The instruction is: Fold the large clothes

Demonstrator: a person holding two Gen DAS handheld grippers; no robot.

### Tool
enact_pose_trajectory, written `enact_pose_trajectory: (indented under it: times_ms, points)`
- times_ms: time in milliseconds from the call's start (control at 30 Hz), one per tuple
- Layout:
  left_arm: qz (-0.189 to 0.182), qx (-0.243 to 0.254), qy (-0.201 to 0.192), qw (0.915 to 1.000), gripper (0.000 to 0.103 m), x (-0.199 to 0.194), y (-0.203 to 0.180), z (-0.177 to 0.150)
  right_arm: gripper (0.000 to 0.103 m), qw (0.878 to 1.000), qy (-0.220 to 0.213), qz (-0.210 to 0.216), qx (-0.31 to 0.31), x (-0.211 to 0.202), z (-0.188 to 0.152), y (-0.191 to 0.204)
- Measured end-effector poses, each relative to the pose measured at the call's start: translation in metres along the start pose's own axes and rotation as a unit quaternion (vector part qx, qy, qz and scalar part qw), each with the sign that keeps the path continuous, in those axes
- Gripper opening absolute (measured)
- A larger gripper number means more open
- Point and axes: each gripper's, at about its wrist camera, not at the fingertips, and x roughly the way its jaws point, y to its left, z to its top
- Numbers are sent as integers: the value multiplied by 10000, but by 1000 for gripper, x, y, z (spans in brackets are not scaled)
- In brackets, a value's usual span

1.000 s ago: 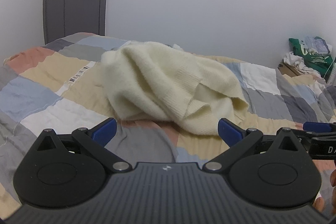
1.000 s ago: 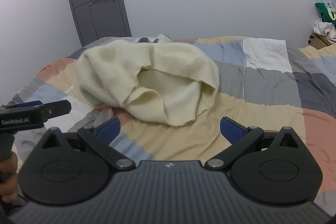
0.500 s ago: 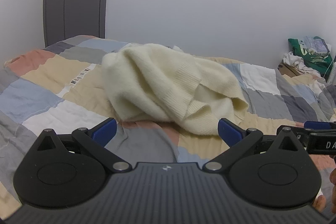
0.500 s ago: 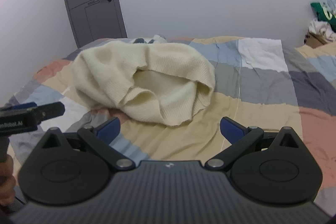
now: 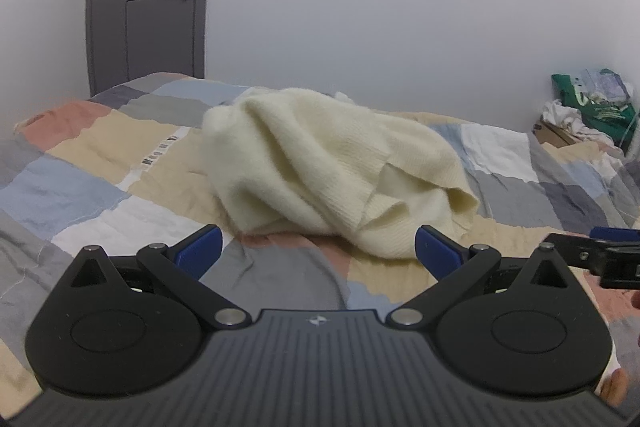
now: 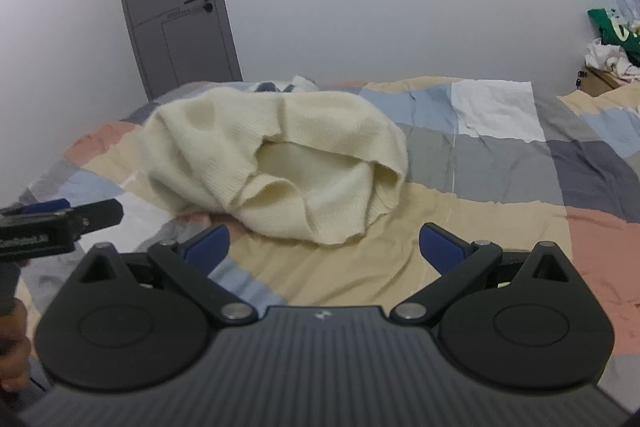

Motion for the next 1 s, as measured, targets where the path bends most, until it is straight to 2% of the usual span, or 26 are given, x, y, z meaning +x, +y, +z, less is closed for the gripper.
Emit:
enact_pose_trajectory:
  times_ms: [233,400,567,733,833,900,1000]
  points:
    - [-76,-61,35,9999,103,1,4,-1,103,9999,-91,5,111,-5,0,-3]
    - [-161,-131,17,9998,103,5,7,2,103,9986,24,206,494,3,3,-12]
    - [-417,-488,137,9978,103,29,18,21,103,9957,137,346,849,26,30,-22]
    - [-583,-922,365,9934,102,74,32,45,103,9925,304,403,1117,71,63,-35]
    - [-592,-1013,540,9916,102,111,39,53,103,9907,499,349,1215,110,71,-47]
    - [-622,-1132,618,9897,102,135,45,51,100,9911,527,286,1188,136,71,-55]
    - [-1009,-1350,539,9842,102,163,57,35,100,9908,485,247,1243,167,61,-72]
